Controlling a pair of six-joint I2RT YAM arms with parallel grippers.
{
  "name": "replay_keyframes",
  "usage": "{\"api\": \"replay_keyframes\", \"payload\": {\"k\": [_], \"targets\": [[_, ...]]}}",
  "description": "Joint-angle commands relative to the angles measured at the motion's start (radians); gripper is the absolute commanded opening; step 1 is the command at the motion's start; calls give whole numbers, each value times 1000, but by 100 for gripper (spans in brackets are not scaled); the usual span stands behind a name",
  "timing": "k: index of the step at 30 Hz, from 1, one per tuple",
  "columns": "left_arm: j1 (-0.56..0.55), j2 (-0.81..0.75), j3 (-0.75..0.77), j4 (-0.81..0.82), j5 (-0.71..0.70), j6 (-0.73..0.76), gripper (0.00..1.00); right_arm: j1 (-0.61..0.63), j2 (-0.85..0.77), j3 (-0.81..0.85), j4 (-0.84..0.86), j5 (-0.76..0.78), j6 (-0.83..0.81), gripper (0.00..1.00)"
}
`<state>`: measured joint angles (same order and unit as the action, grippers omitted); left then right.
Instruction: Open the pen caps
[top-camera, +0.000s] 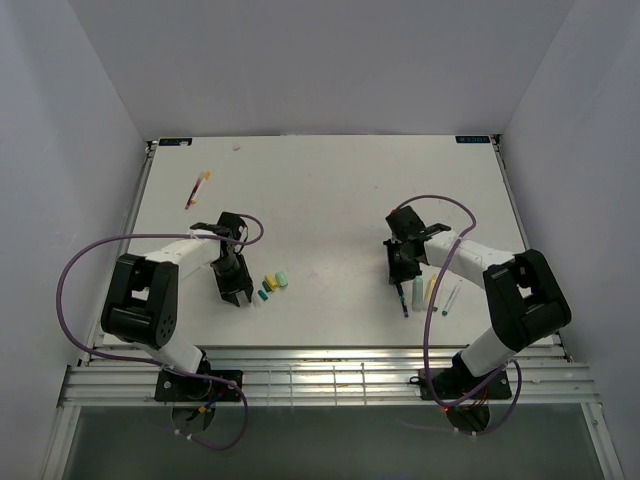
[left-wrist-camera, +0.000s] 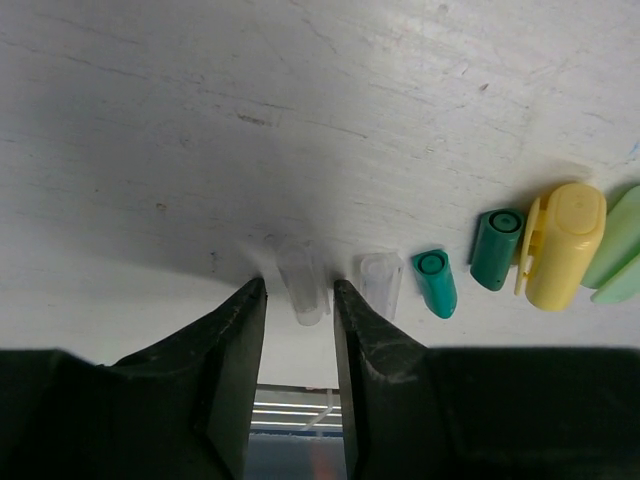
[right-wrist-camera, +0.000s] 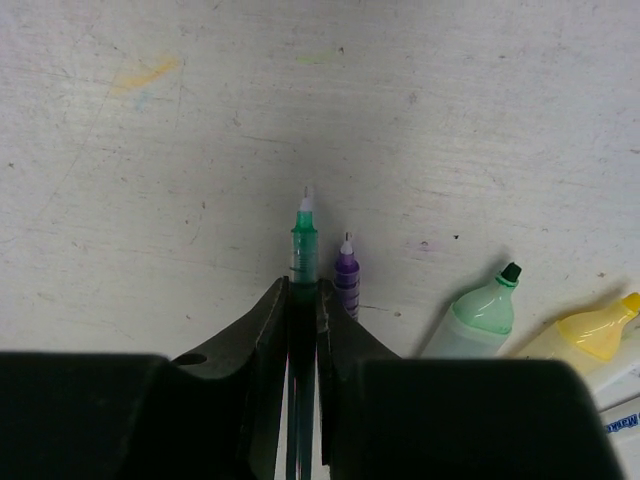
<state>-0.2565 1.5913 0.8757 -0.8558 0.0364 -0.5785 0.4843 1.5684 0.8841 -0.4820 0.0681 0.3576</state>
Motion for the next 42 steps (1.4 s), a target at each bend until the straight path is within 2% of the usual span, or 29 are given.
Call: {"api": "replay_keyframes", "payload": {"k": [1,5,11,16,20,21,24,27,31,35,42], "targets": [[2,-4,6,40,14,16,45,-4,5,-17,28,39,-14,19],[2,-25,3,34,31,17,48,-4,1,-27,22,50,-8,27],[2,-88,14,11,39,-3,51,-4,-20,-16,5,50,-28,33],[2,-169,58,-35,27,-61,53,-4,-82,64,-39,7,-63,36],[2,-229,161,-139,-21,-127,55,-3,-140,229,-171,-89,-68,44],[2,-240,225,-158,-61,-129,56,-3,-146,261,-203,-121,-68,45],[3,-237,324,-196,-141,-139,64,0,-203,328,-270,-233,-55,50],[14,-160,471,-203,-208,-98,67,0,-252,360,-300,-352,-43,53],[33,60,736,-193,-318,21,69,4,-266,403,-351,-529,-16,53],[89,238,915,-111,-400,178,69,5,-259,479,-411,-579,-5,54],[224,513,1126,44,-317,373,69,5,-78,705,-509,-666,-16,55]]}}
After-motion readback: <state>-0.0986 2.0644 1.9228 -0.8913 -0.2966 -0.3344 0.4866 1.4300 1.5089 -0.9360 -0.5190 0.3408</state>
